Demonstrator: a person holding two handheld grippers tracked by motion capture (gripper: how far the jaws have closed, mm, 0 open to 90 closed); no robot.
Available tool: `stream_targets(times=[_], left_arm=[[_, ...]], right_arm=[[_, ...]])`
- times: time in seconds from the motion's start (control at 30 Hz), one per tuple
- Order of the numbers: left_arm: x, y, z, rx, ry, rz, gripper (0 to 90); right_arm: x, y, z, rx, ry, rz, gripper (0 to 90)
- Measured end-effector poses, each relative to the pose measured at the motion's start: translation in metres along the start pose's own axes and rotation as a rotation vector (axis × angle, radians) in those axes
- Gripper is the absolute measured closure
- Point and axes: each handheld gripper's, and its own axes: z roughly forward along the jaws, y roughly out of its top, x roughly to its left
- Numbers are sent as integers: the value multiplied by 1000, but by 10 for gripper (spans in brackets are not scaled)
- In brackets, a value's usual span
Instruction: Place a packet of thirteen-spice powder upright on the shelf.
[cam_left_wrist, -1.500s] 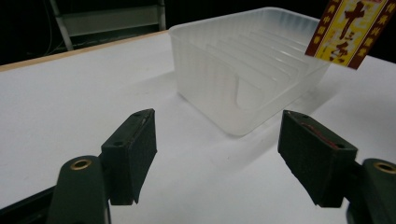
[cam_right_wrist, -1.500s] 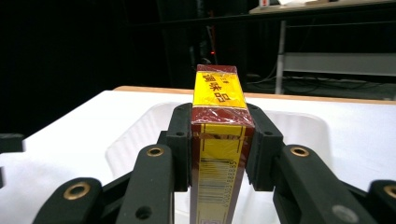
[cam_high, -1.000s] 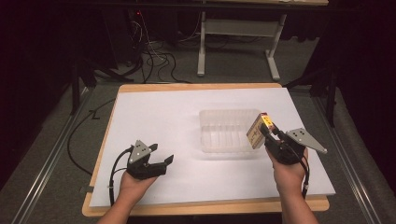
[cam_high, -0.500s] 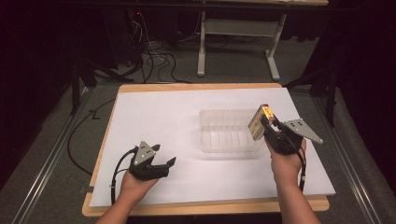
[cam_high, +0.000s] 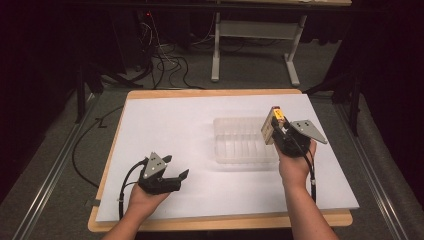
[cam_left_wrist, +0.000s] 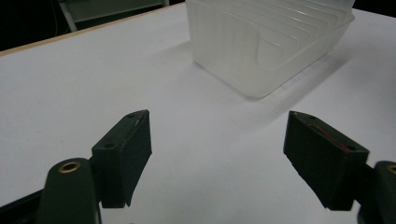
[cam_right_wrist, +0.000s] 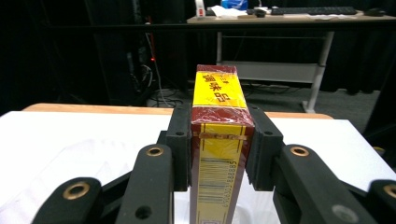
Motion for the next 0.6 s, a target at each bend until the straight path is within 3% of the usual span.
stream_targets(times=[0.6], left_arm=[[1,0,-1,0,-2,-5,241]], right_arm=[[25,-4,19,17,-21,6,681]])
